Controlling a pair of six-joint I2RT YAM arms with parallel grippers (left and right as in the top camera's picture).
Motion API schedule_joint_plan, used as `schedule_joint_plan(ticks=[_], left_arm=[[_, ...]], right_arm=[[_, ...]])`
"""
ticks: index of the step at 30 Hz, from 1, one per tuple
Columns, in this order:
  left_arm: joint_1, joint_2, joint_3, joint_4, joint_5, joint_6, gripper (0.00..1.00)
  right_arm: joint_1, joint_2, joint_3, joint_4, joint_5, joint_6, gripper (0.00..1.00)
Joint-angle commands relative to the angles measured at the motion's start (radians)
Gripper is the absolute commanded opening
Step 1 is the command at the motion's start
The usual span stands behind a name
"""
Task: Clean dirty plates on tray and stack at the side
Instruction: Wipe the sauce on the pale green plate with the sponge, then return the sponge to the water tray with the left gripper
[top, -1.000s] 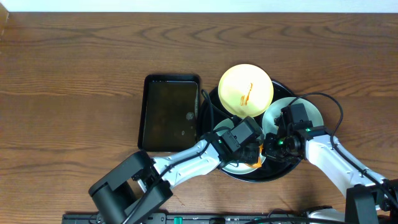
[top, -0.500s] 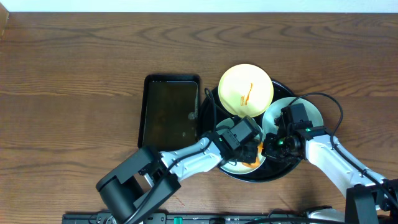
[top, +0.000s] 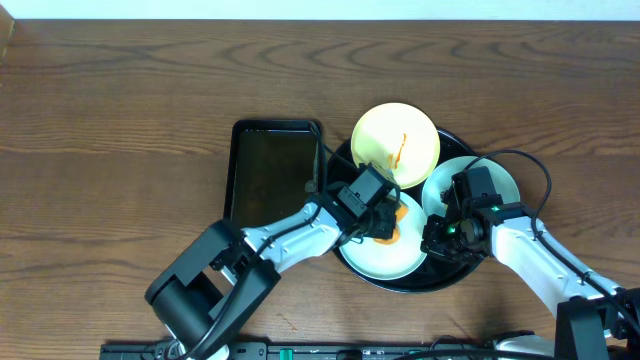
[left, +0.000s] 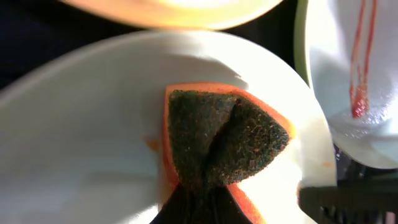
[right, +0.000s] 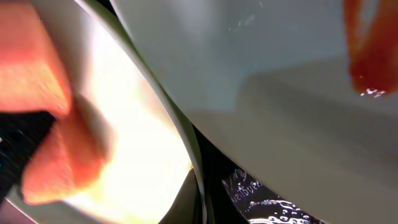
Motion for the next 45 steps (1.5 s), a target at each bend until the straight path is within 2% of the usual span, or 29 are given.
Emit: schedule_joint_plan(ticks=[1,5,8,11,16,24,27,33,39,42,45], left_arm=[[0.035,0.019,0.006,-0.010,-0.082,0.080,0.08],[0.062,0.010,0.006,-0.056,-0.081,0.092,0.08],[0.079,-0.021,0.006,-0.109,-0.097,0.144,0.08],[0.099,-0.082,0.006,-0.143,-0.175,0.195,0.08],[0.117,-0.232,0.006,-0.176,-0.180,0.221,0.08],[0.137,-0.420,0.006,-0.401,-0.229,0.221,0.08],[0.168,-0.435,0.006,-0.474,-0.296,0.221,0.08],[0.271,-0.430,0.006,-0.531,-0.309,0.220,0.08],[0.337,-0.430,0.005,-0.543,-0.309,0.213,0.08],[0.338,-0.430,0.005,-0.546,-0.309,0.213,0.08],[0.338,-0.430,0.004,-0.550,-0.309,0.214,0.08]], right_arm=[[0.006,0.004,-0.005,-0.019,-0.001,0.006,0.01],[0.006,0.004,-0.005,-0.019,-0.001,0.006,0.01],[0.006,0.004,-0.005,-0.019,-0.001,0.006,0.01],[0.006,0.004,-0.005,-0.018,-0.001,0.006,0.01],[0.006,0.004,-0.005,-0.018,-0.001,0.006,0.01],[0.006,0.004,-0.005,-0.017,-0.001,0.006,0.04],[0.006,0.004,-0.005,-0.010,0.000,0.005,0.10],[0.006,0.005,-0.010,0.006,0.006,-0.001,0.11],[0.006,0.005,-0.051,0.052,0.006,-0.001,0.07],[0.006,0.005,-0.066,0.080,0.005,-0.001,0.01],[0.006,0.005,-0.066,0.105,-0.023,-0.001,0.01]])
